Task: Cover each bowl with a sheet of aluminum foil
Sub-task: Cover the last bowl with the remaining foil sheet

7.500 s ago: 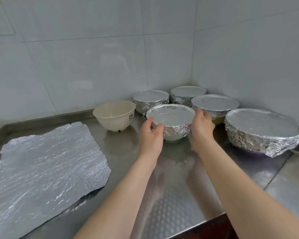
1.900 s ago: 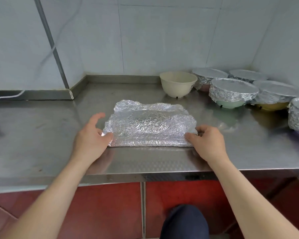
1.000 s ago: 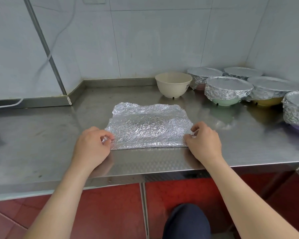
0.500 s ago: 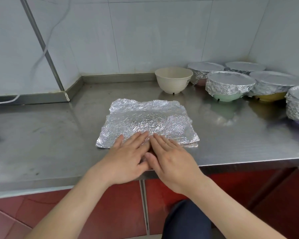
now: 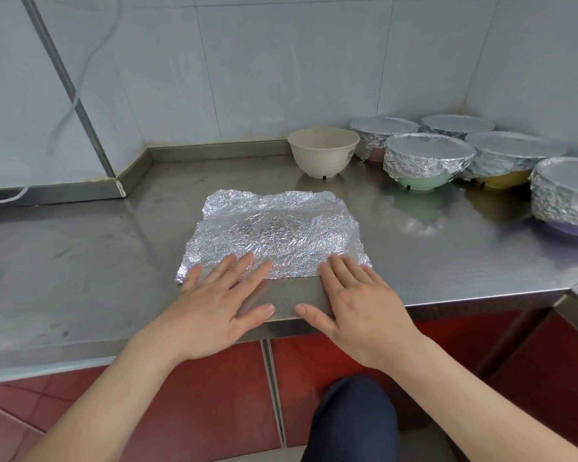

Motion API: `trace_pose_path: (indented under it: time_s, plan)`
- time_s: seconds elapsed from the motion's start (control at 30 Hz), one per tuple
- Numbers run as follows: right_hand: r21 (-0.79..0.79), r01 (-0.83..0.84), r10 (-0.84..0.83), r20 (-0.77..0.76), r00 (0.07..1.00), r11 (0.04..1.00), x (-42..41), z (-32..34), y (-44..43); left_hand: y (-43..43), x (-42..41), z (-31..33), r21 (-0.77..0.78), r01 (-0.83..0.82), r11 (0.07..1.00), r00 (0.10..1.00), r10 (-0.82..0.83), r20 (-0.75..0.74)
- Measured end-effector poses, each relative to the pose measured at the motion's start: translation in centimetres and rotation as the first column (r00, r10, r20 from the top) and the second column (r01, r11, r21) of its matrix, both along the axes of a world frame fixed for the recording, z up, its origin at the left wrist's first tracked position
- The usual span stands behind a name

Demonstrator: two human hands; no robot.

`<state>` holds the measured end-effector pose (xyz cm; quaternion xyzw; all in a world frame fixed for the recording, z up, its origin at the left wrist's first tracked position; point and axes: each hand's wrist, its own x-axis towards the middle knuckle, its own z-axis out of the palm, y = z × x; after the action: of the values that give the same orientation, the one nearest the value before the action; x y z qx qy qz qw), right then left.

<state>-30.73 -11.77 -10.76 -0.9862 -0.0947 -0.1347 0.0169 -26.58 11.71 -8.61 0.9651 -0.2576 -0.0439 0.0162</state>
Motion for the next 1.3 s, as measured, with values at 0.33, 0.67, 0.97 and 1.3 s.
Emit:
trace_pose_path:
  time_s: [0.33,0.67,0.97,1.3]
  plan:
    - [-0.081,0.221,-0.226,-0.053,0.973,0.972,0.0,3.1,-0.9,1.0,-0.5,0.7,-0.003,-0.047,0.999,0.997,0.047,-0.054]
    - [0.07,0.023,-0.003,-0.275,0.961,0.997,5.9,2.2,-0.4,-2.4,6.7,1.2,-0.016,-0.039,0.999,0.998,0.04,0.038]
    - [0.086,0.031,-0.004,-0.302,0.953,0.996,8.6,4.4,-0.4,-3.2,9.4,2.6,0.025,-0.055,0.998,0.991,0.058,-0.123]
    - [0.259,0.08,-0.091,0.034,0.995,0.963,18.9,7.4,-1.4,-2.0,14.4,1.8,0.026,-0.237,0.971,0.958,0.238,-0.161]
